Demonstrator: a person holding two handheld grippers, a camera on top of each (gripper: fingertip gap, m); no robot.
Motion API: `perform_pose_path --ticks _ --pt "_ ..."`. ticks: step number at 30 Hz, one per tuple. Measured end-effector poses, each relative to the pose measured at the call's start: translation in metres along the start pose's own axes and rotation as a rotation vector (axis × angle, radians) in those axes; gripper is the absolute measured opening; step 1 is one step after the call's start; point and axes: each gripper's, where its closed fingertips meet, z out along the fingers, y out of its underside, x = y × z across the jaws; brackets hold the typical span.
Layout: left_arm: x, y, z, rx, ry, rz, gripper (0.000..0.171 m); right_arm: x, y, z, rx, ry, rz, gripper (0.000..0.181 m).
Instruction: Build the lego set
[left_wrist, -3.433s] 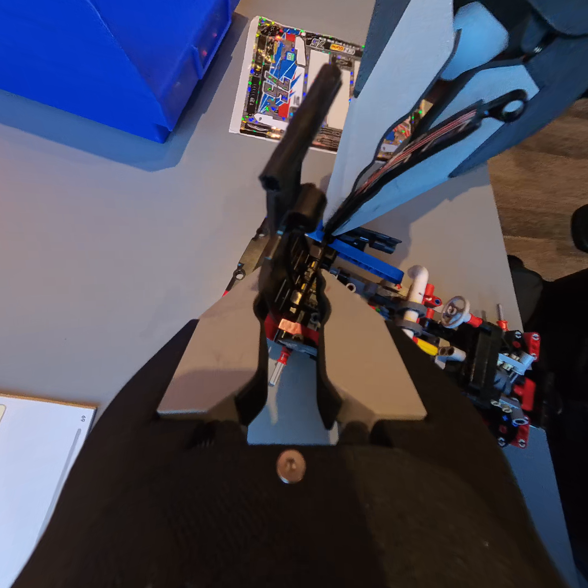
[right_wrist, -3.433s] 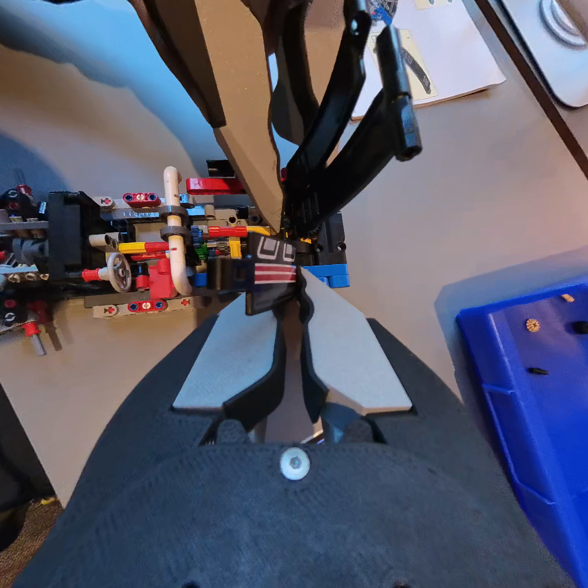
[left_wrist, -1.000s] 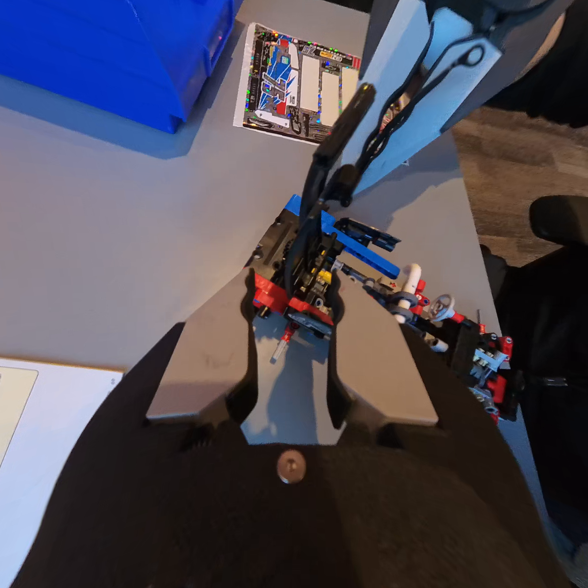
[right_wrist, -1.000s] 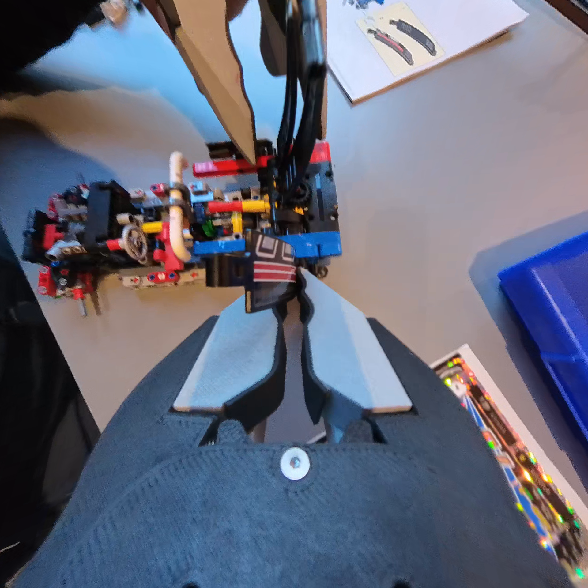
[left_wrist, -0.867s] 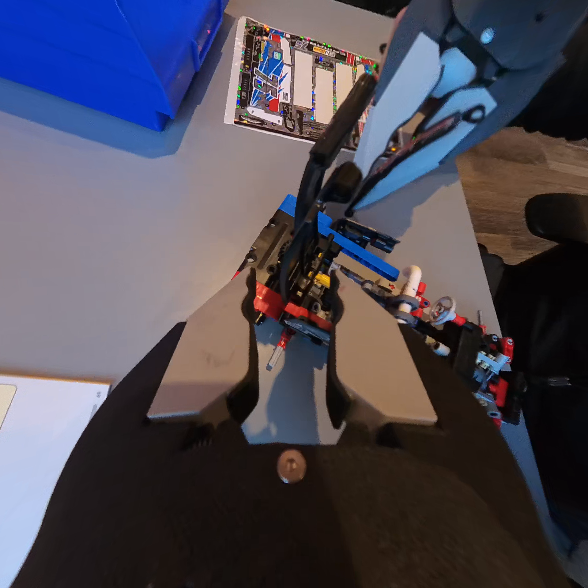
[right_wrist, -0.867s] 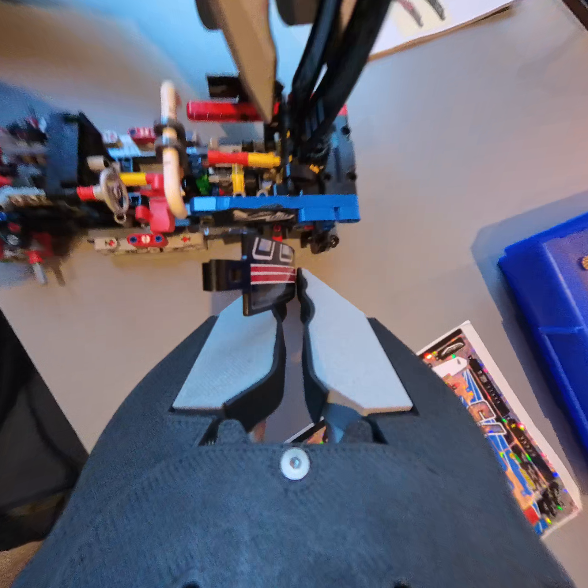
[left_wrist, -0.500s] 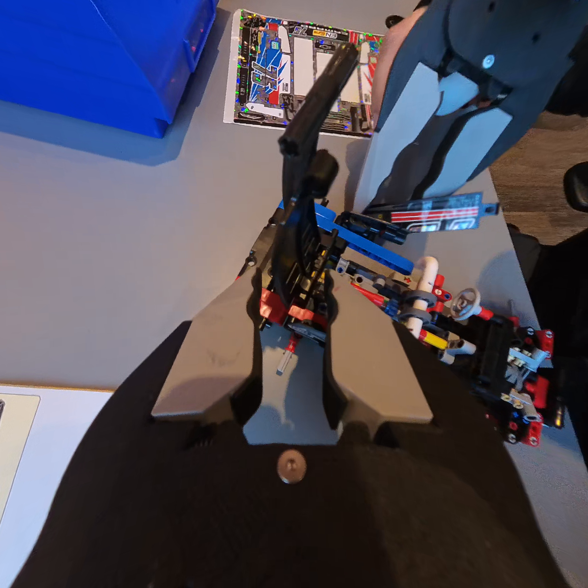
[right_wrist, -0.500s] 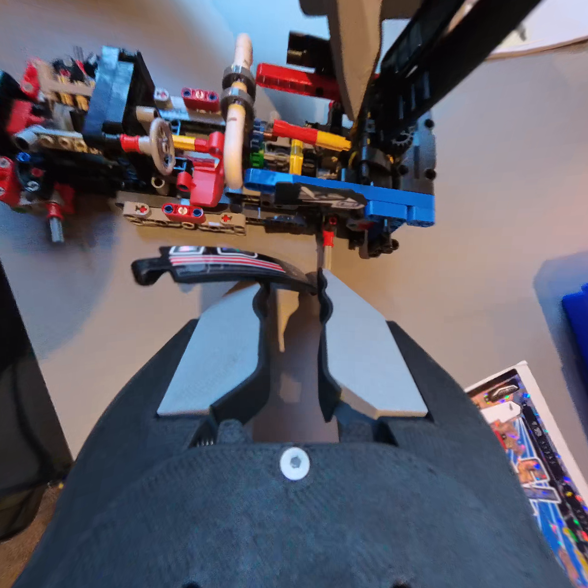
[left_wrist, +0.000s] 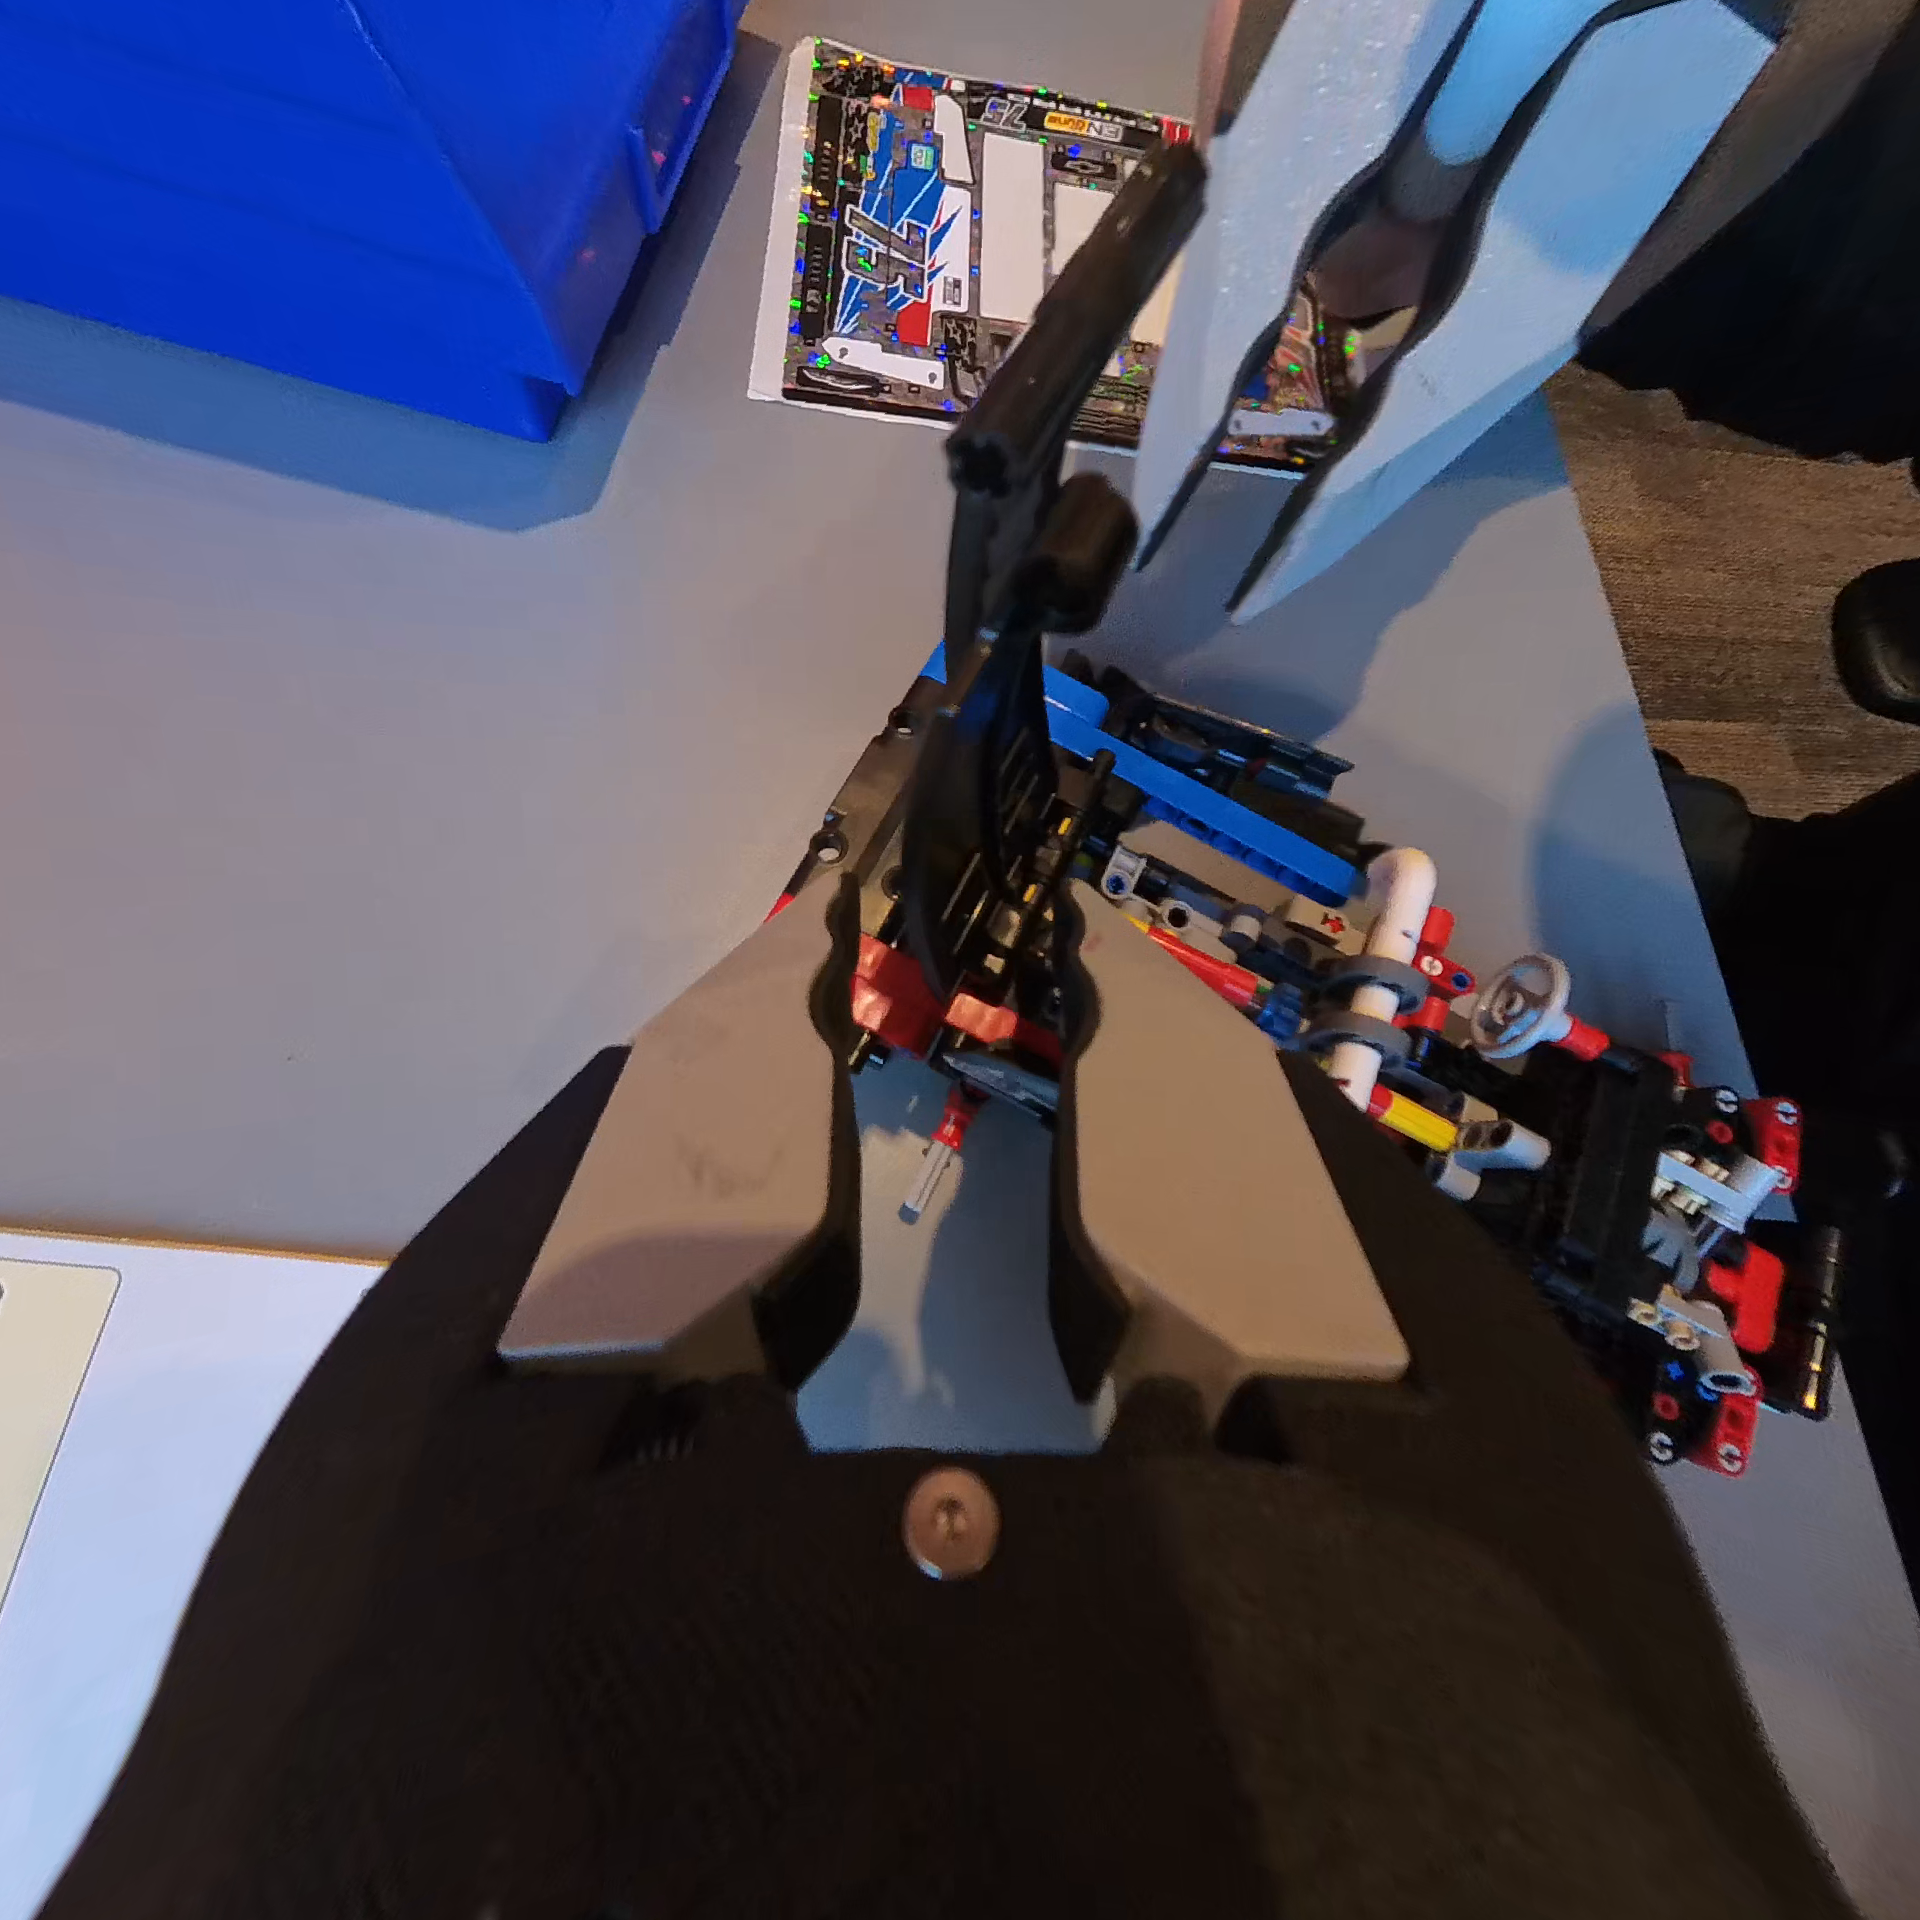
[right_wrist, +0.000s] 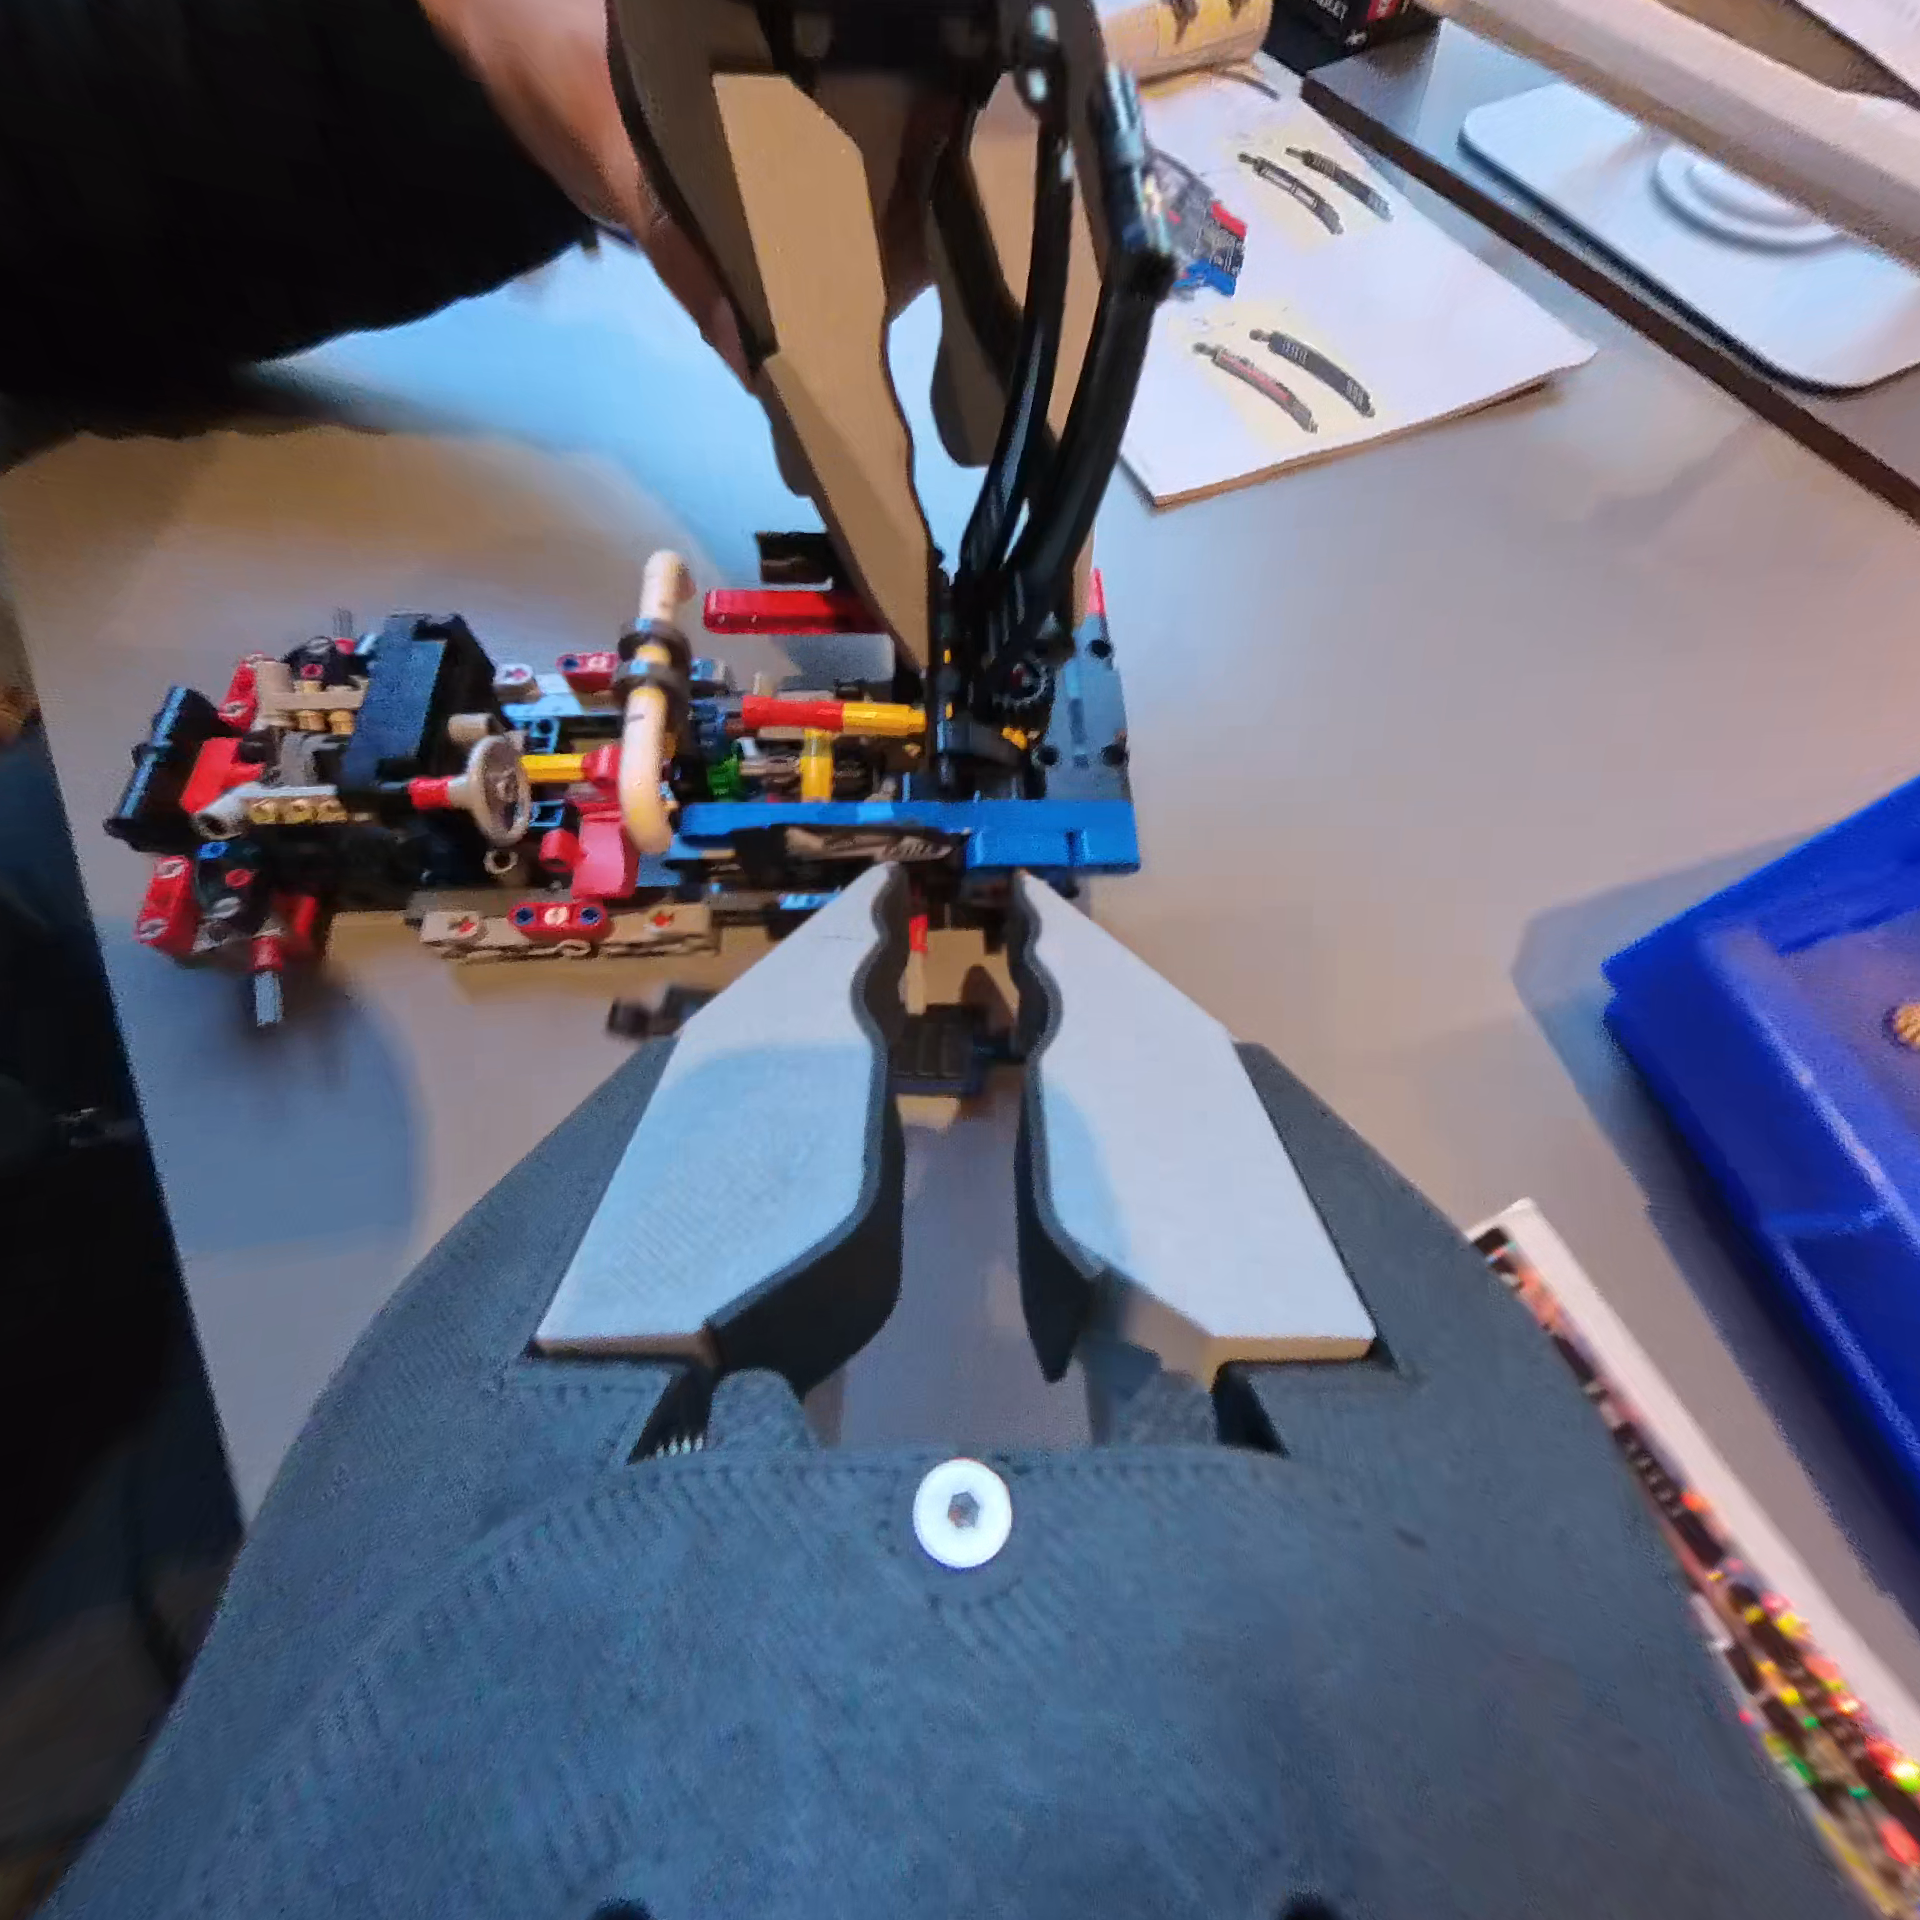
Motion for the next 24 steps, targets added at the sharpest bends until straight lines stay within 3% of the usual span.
perform_pose_path --ticks 2,11,14,20,24 --pt "0.000 0.000 0.000 0.001 -0.005 0.004 0.033 0.005 -0.004 0.008 -0.021 0.016 -0.042 0.006" --pt "0.002 -0.001 0.002 0.016 0.002 -0.001 0.031 0.003 -0.005 0.024 -0.289 -0.052 -0.215 0.003" --pt "0.002 -0.001 0.002 0.019 0.004 -0.003 0.031 0.012 0.000 0.024 -0.368 0.004 -0.253 0.004" --pt "0.002 -0.001 0.002 0.020 0.005 -0.007 0.030 0.020 -0.003 0.005 -0.247 0.117 -0.053 0.006" --pt "0.002 -0.001 0.001 0.013 0.006 -0.016 0.029 -0.016 0.014 -0.015 -0.172 0.071 -0.010 0.021"
